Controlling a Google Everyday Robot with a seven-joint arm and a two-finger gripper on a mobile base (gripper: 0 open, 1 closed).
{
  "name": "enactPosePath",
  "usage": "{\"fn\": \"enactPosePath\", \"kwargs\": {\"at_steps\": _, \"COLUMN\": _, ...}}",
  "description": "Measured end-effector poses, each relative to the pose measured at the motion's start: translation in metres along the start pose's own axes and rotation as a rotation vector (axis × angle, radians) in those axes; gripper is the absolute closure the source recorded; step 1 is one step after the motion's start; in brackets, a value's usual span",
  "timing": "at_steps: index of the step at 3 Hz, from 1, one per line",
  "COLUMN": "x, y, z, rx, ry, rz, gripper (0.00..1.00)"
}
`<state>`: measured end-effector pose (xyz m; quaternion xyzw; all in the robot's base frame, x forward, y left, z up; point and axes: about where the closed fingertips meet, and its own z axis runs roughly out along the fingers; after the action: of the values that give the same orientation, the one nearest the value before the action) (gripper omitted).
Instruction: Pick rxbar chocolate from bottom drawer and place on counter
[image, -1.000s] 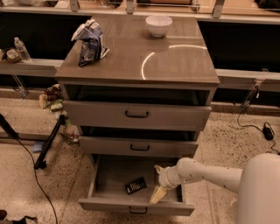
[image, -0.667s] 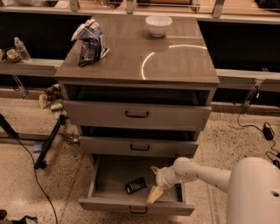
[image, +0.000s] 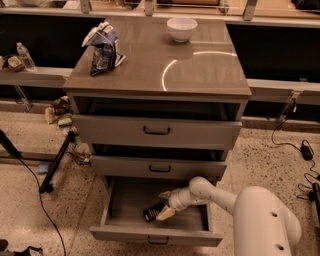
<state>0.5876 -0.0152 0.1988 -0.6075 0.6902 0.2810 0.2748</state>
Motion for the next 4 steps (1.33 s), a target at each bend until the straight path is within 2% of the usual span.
{"fn": "enactPosePath", "kwargs": {"at_steps": 1, "x": -0.001, "y": -0.024, "z": 0.013, "rx": 0.024, "ry": -0.019, "rz": -0.003, "gripper": 0.36}}
{"fn": "enactPosePath", "kwargs": {"at_steps": 2, "x": 0.001, "y": -0.029, "z": 0.036, "rx": 0.015, "ry": -0.051, "rz": -0.072, "gripper": 0.41}}
{"fn": "enactPosePath", "kwargs": {"at_steps": 3, "x": 0.005, "y": -0.026, "z": 0.048, "rx": 0.030, "ry": -0.084, "rz": -0.132, "gripper": 0.43}}
{"fn": "enactPosePath", "kwargs": {"at_steps": 4, "x": 0.008, "y": -0.020, "z": 0.051, "rx": 0.067, "ry": -0.095, "rz": -0.208, "gripper": 0.25}}
